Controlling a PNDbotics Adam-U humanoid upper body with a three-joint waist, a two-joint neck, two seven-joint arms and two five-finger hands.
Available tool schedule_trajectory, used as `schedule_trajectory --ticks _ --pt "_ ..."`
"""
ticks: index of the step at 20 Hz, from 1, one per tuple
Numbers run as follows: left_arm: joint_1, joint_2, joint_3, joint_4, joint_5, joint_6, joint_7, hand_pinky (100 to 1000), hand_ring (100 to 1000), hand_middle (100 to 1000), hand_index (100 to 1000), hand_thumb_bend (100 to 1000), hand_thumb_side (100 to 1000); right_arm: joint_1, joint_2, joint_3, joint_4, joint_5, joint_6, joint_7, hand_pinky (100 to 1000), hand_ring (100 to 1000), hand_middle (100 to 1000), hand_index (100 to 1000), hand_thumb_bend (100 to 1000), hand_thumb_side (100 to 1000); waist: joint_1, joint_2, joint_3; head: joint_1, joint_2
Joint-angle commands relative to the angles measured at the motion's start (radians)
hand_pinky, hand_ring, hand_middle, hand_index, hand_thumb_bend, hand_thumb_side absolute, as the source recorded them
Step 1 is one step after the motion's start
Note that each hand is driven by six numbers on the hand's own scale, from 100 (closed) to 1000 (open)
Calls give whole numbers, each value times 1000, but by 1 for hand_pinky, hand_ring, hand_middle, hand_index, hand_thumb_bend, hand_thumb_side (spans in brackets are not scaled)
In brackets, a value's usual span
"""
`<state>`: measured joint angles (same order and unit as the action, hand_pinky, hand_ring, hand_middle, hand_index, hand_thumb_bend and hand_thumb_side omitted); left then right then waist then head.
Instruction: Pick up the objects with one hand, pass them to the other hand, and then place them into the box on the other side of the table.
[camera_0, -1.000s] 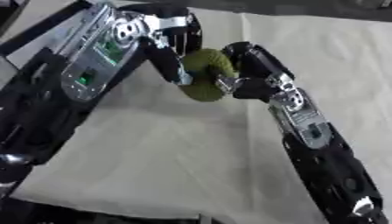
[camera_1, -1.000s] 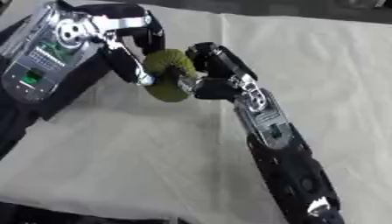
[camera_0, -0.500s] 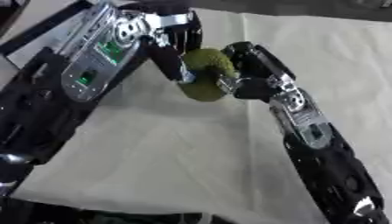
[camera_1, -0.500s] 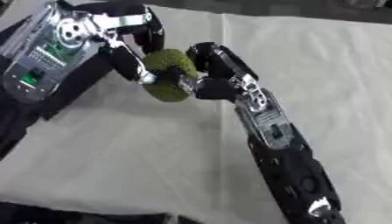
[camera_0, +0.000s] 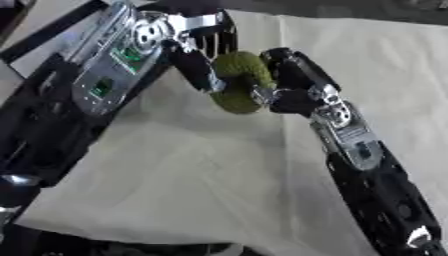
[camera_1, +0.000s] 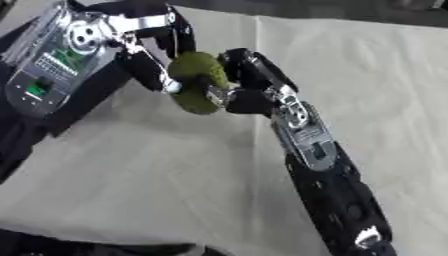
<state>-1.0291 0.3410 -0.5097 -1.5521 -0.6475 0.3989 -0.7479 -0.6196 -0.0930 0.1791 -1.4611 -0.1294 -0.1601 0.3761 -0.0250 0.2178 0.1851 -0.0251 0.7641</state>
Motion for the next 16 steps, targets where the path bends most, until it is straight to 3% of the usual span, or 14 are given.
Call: schedule_trajectory --ticks 1,7,16 --pt "-15 13 4 -13 3 12 -6 707 585 520 571 302 100 -16 -7 -3 -22 -10 -1 3 598 471 303 388 228 100 3 -15 0 4 6" --pt "-16 14 3 -19 -2 21 10 688 536 445 438 340 100 -16 -7 -4 -21 -10 -1 5 596 471 303 388 228 100 2 -15 0 8 6" --pt "-15 14 2 -30 -4 22 22 678 523 422 422 385 100 -16 -10 -4 -24 -1 -3 21 595 475 307 392 236 100 2 -14 -1 8 6"
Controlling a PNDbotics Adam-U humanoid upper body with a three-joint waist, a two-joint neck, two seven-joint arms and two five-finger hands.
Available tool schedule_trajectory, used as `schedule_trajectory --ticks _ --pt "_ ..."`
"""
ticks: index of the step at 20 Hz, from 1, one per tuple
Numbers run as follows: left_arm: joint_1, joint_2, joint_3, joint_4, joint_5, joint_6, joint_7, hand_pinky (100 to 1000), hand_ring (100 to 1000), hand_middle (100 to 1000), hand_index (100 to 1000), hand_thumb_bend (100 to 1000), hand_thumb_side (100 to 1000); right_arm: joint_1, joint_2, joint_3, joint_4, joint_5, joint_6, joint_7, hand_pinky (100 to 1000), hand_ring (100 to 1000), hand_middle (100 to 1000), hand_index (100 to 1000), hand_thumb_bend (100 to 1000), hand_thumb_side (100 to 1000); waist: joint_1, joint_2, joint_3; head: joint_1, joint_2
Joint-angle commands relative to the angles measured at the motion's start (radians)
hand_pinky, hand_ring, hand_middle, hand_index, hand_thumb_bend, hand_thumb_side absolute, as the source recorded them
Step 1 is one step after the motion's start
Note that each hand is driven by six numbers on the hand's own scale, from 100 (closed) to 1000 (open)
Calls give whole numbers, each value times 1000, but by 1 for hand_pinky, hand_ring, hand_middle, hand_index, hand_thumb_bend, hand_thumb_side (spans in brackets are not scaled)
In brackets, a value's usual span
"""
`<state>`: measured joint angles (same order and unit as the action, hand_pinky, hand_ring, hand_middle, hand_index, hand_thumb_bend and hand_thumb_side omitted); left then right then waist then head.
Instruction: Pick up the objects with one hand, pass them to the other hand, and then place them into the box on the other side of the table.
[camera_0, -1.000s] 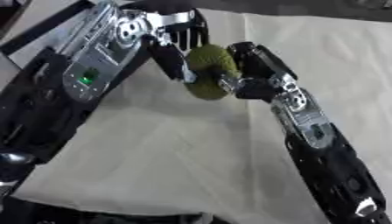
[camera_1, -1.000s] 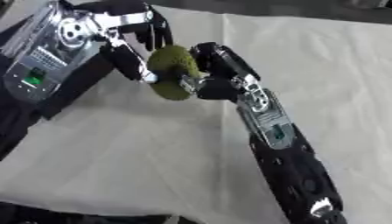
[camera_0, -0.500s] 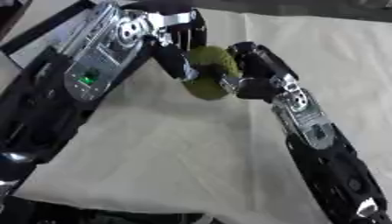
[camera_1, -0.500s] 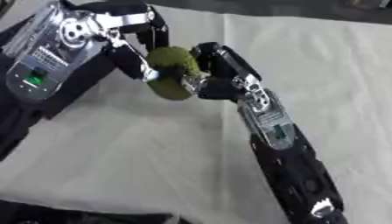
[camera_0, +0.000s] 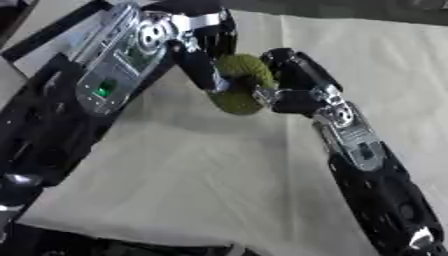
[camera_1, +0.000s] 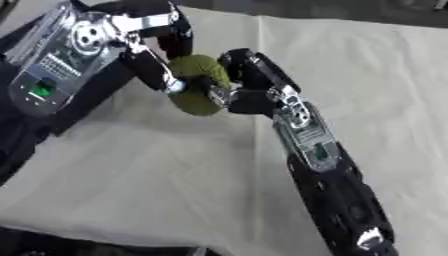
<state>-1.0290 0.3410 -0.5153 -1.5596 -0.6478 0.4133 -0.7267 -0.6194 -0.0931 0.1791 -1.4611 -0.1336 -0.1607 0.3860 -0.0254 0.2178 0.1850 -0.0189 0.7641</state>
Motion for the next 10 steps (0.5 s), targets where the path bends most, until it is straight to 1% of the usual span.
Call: schedule_trajectory --ticks 1,5,7,10 --pt "-15 15 8 -26 -5 7 2 675 520 418 423 397 100 -16 -10 -5 -24 8 -3 15 595 477 313 397 237 100 2 -14 -1 2 6" --pt "-17 17 8 -44 -28 5 20 658 516 403 414 454 100 -18 -13 -10 -23 25 6 19 610 492 347 437 268 100 2 -14 -1 5 6" --pt "-17 19 6 -53 -42 2 27 647 509 400 415 473 100 -18 -15 -15 -21 39 13 14 617 506 369 460 270 100 2 -14 -1 7 6" --pt "-17 19 5 -59 -54 1 29 628 498 393 415 496 100 -18 -14 -16 -22 48 18 1 616 506 372 466 268 100 1 -15 -2 7 6"
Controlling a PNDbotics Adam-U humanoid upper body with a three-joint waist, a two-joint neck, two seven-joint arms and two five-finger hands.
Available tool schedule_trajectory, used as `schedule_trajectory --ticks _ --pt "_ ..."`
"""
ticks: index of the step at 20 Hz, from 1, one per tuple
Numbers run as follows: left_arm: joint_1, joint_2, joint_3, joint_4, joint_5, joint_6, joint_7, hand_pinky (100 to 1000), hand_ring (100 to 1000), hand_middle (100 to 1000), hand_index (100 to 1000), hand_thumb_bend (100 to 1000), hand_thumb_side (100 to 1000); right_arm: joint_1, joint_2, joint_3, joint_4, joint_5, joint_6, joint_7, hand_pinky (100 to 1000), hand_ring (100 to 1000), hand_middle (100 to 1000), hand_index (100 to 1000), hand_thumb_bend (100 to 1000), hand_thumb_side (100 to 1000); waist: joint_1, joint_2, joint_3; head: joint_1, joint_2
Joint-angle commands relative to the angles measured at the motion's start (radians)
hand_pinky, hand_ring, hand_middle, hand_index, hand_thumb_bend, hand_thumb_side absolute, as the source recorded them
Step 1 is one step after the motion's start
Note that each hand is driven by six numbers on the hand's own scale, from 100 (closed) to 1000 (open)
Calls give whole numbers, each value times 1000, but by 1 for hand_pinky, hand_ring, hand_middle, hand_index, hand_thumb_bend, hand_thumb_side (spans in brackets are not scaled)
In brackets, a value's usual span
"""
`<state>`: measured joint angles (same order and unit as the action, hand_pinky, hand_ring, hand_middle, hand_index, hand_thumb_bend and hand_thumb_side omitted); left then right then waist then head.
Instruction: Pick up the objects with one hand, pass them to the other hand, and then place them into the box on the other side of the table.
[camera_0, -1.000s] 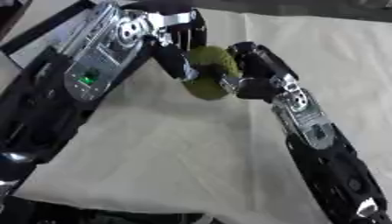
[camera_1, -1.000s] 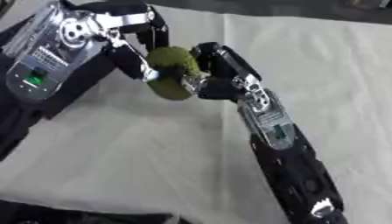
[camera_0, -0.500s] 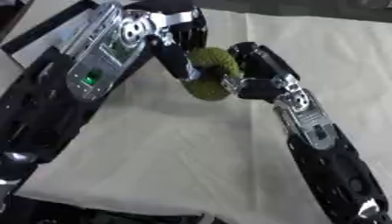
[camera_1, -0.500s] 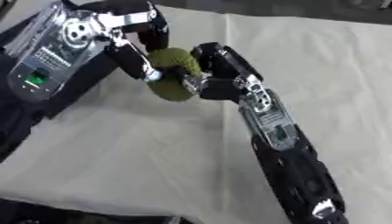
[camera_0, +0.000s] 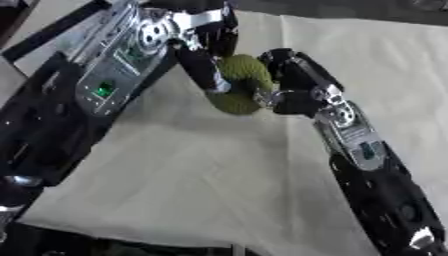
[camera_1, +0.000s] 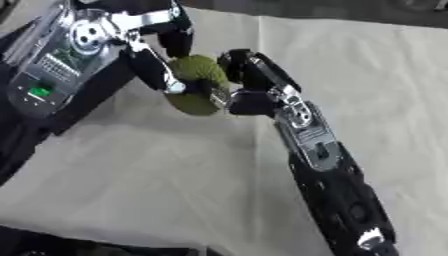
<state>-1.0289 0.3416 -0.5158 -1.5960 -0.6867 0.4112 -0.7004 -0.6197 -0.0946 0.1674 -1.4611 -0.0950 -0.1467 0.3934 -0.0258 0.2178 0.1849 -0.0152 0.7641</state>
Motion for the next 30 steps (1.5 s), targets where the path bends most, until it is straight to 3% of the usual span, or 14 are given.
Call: schedule_trajectory --ticks 1,9,30 --pt "-16 18 5 -23 -18 4 2 618 493 391 416 502 100 -18 -12 -4 -22 10 6 -8 616 508 375 468 268 100 2 -15 -2 2 6" --pt "-15 16 4 -18 -26 1 -2 599 490 390 417 528 100 -17 -9 1 -20 -14 4 5 603 496 362 458 230 100 2 -13 -3 2 6" --pt "-11 15 7 -19 -21 -10 -14 578 475 366 376 550 100 -15 -9 4 -20 -39 -2 40 594 491 352 448 233 100 1 -16 -2 6 6"
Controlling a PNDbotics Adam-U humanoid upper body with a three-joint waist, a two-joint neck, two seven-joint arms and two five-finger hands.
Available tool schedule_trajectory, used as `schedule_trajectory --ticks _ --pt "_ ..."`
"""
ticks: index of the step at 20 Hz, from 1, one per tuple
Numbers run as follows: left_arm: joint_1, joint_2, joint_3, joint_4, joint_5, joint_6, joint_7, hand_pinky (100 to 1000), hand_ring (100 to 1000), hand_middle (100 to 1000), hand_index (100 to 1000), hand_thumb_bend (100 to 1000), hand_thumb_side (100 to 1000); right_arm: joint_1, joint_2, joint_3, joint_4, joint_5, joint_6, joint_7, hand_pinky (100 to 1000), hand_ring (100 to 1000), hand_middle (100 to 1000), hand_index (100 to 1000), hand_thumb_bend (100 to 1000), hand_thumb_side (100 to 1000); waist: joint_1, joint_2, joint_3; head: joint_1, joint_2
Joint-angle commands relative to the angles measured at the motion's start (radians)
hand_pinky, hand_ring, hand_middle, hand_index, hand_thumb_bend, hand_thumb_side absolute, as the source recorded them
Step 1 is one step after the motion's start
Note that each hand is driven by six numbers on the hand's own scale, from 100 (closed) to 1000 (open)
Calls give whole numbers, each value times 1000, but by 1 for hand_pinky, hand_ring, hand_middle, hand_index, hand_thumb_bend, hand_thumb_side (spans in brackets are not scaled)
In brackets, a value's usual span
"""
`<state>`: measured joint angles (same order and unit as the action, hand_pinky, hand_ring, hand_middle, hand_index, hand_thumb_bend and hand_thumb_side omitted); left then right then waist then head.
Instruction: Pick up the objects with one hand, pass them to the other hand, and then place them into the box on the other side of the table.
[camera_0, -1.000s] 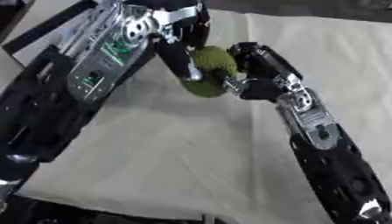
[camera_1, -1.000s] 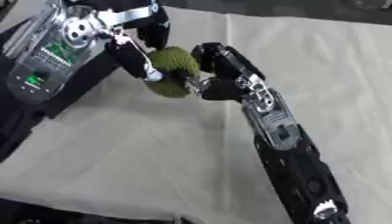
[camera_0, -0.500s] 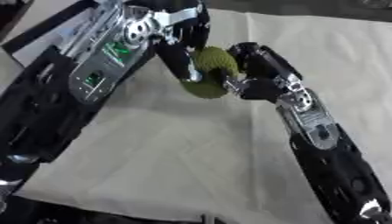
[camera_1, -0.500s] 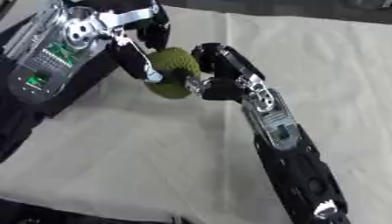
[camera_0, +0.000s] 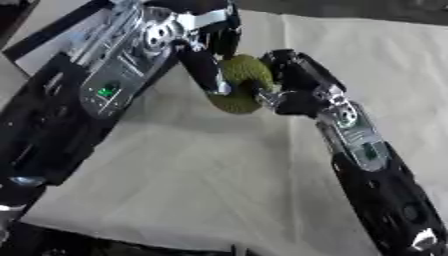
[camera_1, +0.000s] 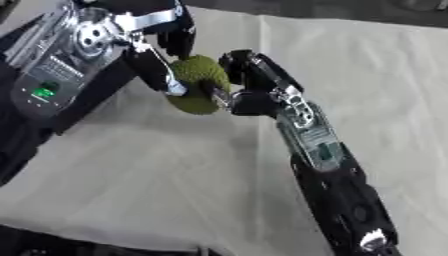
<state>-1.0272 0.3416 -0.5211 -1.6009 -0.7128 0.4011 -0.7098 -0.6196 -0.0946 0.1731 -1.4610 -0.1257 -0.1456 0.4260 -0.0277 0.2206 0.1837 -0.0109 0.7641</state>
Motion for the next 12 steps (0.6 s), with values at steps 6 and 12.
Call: schedule_trajectory --ticks 6,12 --pt "-13 15 15 -15 3 0 -3 576 475 364 361 564 100 -16 -11 -1 -21 -16 -3 20 592 491 351 447 235 100 3 -19 -2 8 6" --pt "-14 15 15 -17 -9 4 3 569 475 363 388 648 100 -17 -12 -3 -22 -17 -6 24 590 491 350 446 233 100 1 -19 -1 10 6"
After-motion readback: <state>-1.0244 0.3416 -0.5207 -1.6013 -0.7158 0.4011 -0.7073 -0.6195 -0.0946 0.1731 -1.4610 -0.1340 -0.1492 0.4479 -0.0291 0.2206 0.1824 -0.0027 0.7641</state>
